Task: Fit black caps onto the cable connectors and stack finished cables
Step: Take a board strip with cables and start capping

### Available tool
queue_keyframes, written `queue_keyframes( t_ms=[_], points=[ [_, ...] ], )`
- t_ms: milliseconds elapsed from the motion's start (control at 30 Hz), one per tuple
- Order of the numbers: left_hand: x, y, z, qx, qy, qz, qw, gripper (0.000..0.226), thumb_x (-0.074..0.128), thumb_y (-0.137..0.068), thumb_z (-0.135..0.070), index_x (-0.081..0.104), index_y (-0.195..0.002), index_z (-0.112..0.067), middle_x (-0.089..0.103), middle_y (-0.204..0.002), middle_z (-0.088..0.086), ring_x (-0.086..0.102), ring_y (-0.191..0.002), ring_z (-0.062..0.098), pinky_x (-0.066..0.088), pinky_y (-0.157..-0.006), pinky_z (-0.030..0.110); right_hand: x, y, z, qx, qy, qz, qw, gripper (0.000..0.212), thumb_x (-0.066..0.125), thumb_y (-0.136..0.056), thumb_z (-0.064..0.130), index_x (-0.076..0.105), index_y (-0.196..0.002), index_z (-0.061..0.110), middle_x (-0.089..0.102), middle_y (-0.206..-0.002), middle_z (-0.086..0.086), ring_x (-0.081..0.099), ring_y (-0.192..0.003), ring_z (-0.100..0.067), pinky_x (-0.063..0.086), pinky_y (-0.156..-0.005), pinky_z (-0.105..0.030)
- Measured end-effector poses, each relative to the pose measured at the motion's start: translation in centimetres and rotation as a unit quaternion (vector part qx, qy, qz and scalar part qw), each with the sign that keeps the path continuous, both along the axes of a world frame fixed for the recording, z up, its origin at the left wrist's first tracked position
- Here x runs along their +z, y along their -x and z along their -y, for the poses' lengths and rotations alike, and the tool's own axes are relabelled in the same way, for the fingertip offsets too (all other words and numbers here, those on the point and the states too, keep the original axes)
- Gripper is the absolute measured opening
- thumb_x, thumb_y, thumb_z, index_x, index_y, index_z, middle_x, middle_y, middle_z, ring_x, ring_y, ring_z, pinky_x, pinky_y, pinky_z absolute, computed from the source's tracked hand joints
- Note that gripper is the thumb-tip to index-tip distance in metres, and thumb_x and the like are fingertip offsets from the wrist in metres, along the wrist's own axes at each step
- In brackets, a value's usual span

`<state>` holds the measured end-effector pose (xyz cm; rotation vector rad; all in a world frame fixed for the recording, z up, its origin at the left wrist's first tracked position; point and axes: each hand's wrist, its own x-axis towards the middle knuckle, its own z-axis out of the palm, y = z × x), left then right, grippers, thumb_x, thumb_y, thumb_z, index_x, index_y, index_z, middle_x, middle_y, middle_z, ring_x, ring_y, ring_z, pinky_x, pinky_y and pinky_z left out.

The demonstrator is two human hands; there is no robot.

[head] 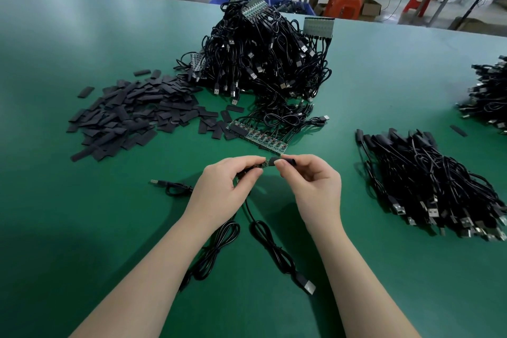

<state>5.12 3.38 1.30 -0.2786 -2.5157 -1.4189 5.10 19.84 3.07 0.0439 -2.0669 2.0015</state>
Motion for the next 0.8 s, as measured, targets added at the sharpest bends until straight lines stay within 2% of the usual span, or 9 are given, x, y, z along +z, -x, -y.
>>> queue_keyframes(
  t_ms=[167,267,467,633,800],
  points=[
    [0.05,-0.08,0.01,0.009,-0.010,-0.005,1.000,0.025,0.058,-0.090,-0.037,0.070,-0.112,-0.038,0.068,-0.103,-0.026,0.065,-0.094,0.001,0.054,-0.081,0.031,0.06,-0.07,0.16,-0.017,-0.022,-0.008,1.000,0.029,0.080,-0.081,0.014,0.075,-0.075,0.042,0.074,-0.077,0.011,0.066,-0.074,-0.008,0.053,-0.072,-0.030],
    [0.02,-0.08,0.01,0.010,-0.014,-0.003,1.000,0.023,0.060,-0.090,-0.037,0.069,-0.111,-0.041,0.069,-0.103,-0.025,0.067,-0.089,0.008,0.056,-0.080,0.036,0.12,-0.04,-0.15,-0.016,-0.013,-0.008,1.000,0.029,0.080,-0.081,0.012,0.076,-0.074,0.040,0.074,-0.077,0.010,0.066,-0.074,-0.008,0.054,-0.072,-0.026],
    [-0.09,-0.05,0.09,-0.005,-0.012,-0.014,1.000,0.024,0.061,-0.090,-0.034,0.070,-0.113,-0.036,0.068,-0.105,-0.027,0.063,-0.098,-0.004,0.052,-0.086,0.023,0.14,-0.09,-0.05,-0.002,-0.018,-0.006,1.000,0.033,0.079,-0.081,0.009,0.075,-0.071,0.041,0.074,-0.075,0.010,0.066,-0.072,-0.007,0.053,-0.069,-0.020],
    [-0.06,-0.05,0.15,-0.028,-0.017,-0.023,0.999,0.025,0.062,-0.090,-0.032,0.070,-0.113,-0.036,0.069,-0.105,-0.025,0.064,-0.099,-0.003,0.052,-0.086,0.024,0.23,-0.10,-0.14,0.001,-0.011,0.004,1.000,0.029,0.079,-0.081,0.011,0.075,-0.072,0.037,0.074,-0.076,0.008,0.066,-0.070,-0.007,0.054,-0.068,-0.019],
    [0.41,-0.31,0.20,-0.047,-0.034,-0.019,0.998,0.030,0.062,-0.088,-0.040,0.060,-0.117,-0.050,0.066,-0.105,-0.035,0.065,-0.096,-0.006,0.052,-0.086,0.023,0.47,0.13,-0.62,0.053,0.039,0.062,0.996,0.019,0.075,-0.085,0.010,0.076,-0.080,0.029,0.074,-0.074,0.005,0.066,-0.064,-0.005,0.049,-0.063,-0.012]
  ],
)
